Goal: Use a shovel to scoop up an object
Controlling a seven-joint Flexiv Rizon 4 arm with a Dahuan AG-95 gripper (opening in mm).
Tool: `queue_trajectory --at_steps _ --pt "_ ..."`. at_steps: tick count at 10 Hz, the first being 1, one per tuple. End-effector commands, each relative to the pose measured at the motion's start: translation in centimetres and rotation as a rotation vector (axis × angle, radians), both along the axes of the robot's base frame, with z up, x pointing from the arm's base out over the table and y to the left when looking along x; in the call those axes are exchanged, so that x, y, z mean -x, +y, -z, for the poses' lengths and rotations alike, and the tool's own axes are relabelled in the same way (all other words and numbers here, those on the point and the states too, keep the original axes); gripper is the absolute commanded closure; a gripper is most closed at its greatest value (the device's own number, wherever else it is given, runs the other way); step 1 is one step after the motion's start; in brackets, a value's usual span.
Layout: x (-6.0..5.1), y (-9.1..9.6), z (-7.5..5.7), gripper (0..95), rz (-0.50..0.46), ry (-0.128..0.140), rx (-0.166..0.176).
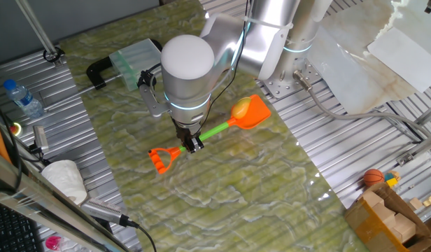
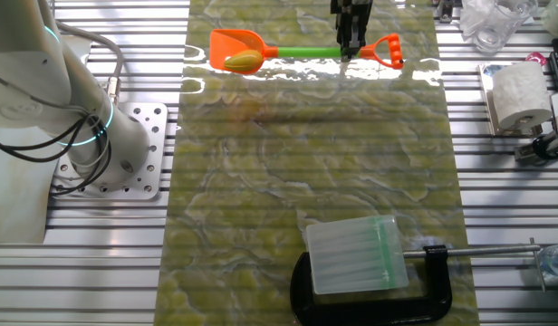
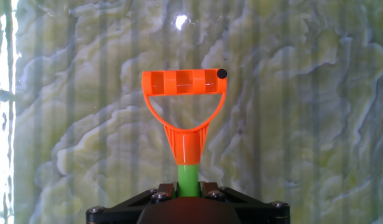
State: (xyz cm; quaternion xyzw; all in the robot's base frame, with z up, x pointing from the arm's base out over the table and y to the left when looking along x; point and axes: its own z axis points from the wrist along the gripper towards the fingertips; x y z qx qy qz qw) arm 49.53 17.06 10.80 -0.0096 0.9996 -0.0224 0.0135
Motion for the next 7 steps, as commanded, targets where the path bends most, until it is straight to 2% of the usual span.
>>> queue_trajectory --at_steps 1,7 --pt "-0.02 0.02 0.01 95.0 0.001 -0.001 0.001" --pt "-0.04 0.01 0.03 95.0 0.028 -0.006 0.000"
